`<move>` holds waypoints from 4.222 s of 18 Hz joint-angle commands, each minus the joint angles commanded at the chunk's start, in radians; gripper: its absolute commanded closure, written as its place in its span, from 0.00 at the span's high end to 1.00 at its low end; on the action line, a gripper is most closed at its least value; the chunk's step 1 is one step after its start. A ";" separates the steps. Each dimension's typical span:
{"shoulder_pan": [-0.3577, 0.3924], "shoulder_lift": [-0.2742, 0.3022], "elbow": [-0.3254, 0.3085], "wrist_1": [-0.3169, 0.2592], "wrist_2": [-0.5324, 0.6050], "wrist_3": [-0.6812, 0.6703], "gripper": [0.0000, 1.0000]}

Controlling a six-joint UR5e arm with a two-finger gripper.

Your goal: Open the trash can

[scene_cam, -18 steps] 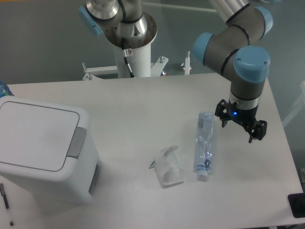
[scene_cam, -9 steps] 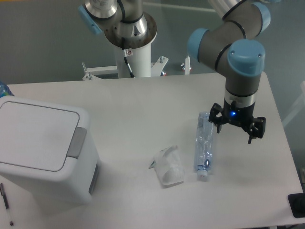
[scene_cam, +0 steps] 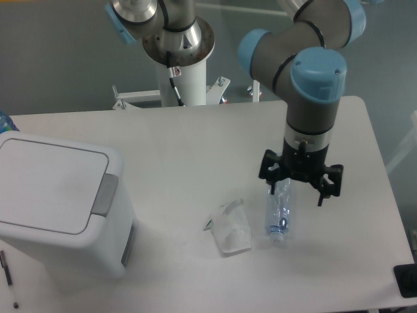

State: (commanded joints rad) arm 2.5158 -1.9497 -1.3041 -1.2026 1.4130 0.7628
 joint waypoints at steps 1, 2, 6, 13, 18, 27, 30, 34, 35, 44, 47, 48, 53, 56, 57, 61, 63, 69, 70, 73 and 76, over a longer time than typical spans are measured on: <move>-0.009 0.000 0.017 -0.006 -0.026 -0.037 1.00; -0.020 -0.002 0.034 -0.006 -0.057 -0.071 1.00; -0.064 -0.006 0.097 -0.008 -0.135 -0.209 1.00; -0.161 0.017 0.100 -0.006 -0.204 -0.289 1.00; -0.210 0.058 0.045 0.008 -0.238 -0.303 1.00; -0.224 0.087 -0.023 0.015 -0.250 -0.298 1.00; -0.227 0.074 -0.024 0.063 -0.250 -0.306 1.00; -0.227 0.072 -0.035 0.072 -0.250 -0.307 1.00; -0.227 0.074 -0.044 0.072 -0.250 -0.306 1.00; -0.239 0.080 -0.060 0.074 -0.252 -0.306 1.00; -0.245 0.086 -0.061 0.074 -0.255 -0.307 1.00; -0.247 0.086 -0.063 0.074 -0.255 -0.307 1.00; -0.255 0.084 -0.072 0.074 -0.253 -0.312 1.00; -0.255 0.084 -0.073 0.075 -0.252 -0.312 1.00; -0.255 0.084 -0.073 0.075 -0.252 -0.312 1.00; -0.255 0.081 -0.073 0.075 -0.252 -0.312 1.00; -0.255 0.083 -0.072 0.075 -0.252 -0.310 1.00; -0.235 0.089 -0.055 0.109 -0.253 -0.309 1.00; -0.232 0.089 -0.054 0.121 -0.252 -0.304 1.00; -0.198 0.068 -0.061 0.153 -0.230 -0.296 1.00; -0.158 0.067 -0.063 0.156 -0.204 -0.286 1.00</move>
State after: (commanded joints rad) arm 2.3576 -1.8822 -1.3668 -1.0462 1.2088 0.4771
